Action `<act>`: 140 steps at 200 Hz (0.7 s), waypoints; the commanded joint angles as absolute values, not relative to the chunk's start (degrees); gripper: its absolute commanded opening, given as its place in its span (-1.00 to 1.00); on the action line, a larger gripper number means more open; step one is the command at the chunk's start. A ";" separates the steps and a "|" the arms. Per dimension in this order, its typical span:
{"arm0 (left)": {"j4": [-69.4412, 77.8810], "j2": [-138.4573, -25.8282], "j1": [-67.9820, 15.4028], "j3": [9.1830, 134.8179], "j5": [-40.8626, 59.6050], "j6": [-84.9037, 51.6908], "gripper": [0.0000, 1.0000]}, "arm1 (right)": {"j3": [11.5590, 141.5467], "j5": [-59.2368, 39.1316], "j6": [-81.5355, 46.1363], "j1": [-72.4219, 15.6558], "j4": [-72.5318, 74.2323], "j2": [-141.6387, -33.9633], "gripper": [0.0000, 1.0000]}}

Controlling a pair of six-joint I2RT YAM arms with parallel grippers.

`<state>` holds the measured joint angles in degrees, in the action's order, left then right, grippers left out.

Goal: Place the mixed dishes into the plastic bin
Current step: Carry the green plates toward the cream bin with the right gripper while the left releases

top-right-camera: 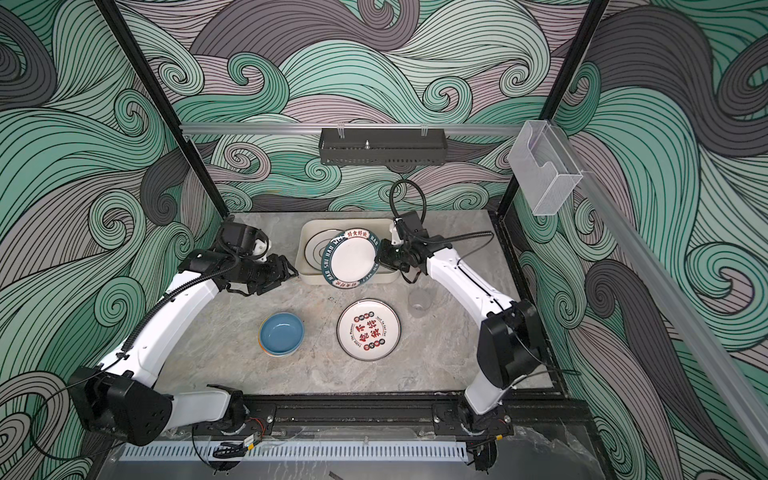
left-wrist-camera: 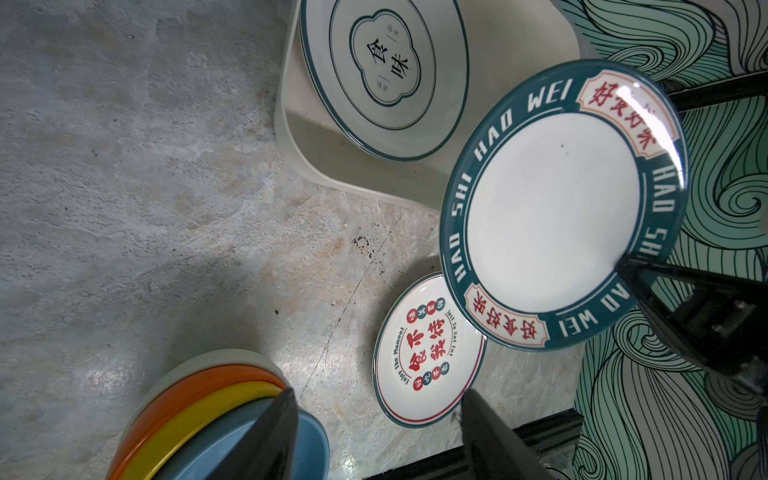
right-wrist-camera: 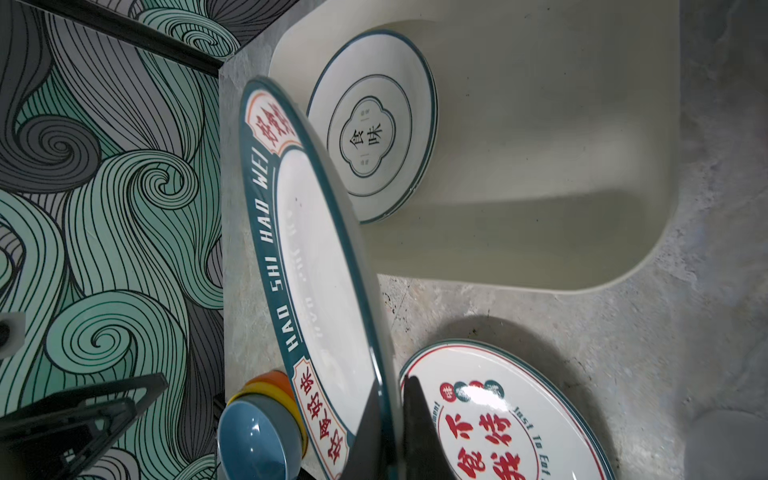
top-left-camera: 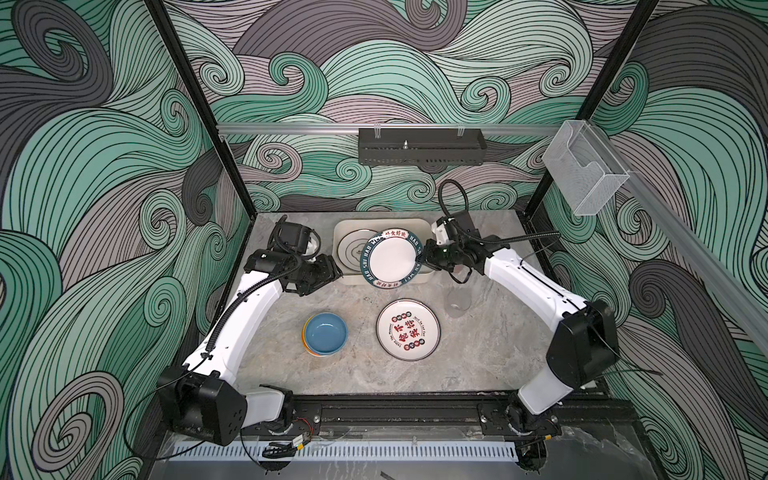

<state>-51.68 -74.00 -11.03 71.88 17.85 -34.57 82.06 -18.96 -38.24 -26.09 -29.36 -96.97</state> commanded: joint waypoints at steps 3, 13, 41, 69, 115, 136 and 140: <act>-51.94 -72.51 -9.28 71.44 20.07 -34.82 0.30 | 87.10 -20.48 -40.40 -25.44 -25.26 -101.21 -1.00; -51.86 -72.42 -8.66 71.10 20.59 -34.80 0.30 | 88.77 -20.20 -40.73 -25.31 -24.47 -103.54 -1.00; -51.60 -72.49 -7.44 70.33 22.16 -34.72 0.30 | 93.89 -20.57 -42.09 -24.96 -23.00 -109.80 -1.00; -51.93 -72.95 -6.38 69.98 23.42 -35.02 0.31 | 99.24 -20.81 -42.79 -24.90 -23.03 -115.64 -1.00; -52.71 -73.90 -4.82 69.52 25.24 -34.74 0.30 | 104.97 -20.70 -43.59 -24.87 -22.99 -122.64 -1.00; -53.17 -74.52 -4.31 69.43 26.12 -34.33 0.29 | 106.62 -21.34 -44.18 -24.87 -22.59 -125.28 -1.00; -53.30 -74.68 -4.23 69.43 26.25 -34.24 0.29 | 106.93 -21.48 -44.31 -24.87 -22.58 -125.69 -1.00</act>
<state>-51.62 -73.69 -5.10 69.47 24.23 -34.54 103.90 -19.59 -42.96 -25.10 -25.39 -123.98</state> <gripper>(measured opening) 0.648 0.079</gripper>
